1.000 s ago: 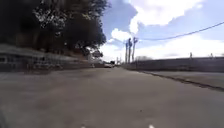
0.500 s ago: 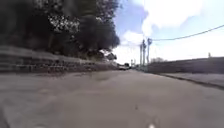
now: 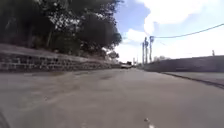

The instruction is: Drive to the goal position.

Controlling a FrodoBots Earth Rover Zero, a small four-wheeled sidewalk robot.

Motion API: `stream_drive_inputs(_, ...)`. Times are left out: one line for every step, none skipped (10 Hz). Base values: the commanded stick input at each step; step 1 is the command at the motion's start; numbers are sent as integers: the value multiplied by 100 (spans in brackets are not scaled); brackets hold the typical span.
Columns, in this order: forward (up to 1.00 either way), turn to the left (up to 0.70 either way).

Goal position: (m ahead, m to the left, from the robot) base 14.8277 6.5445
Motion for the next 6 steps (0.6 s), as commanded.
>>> stream_drive_inputs(70,-27)
stream_drive_inputs(70,-27)
stream_drive_inputs(70,-27)
stream_drive_inputs(70,-27)
stream_drive_inputs(70,-27)
stream_drive_inputs(70,-27)
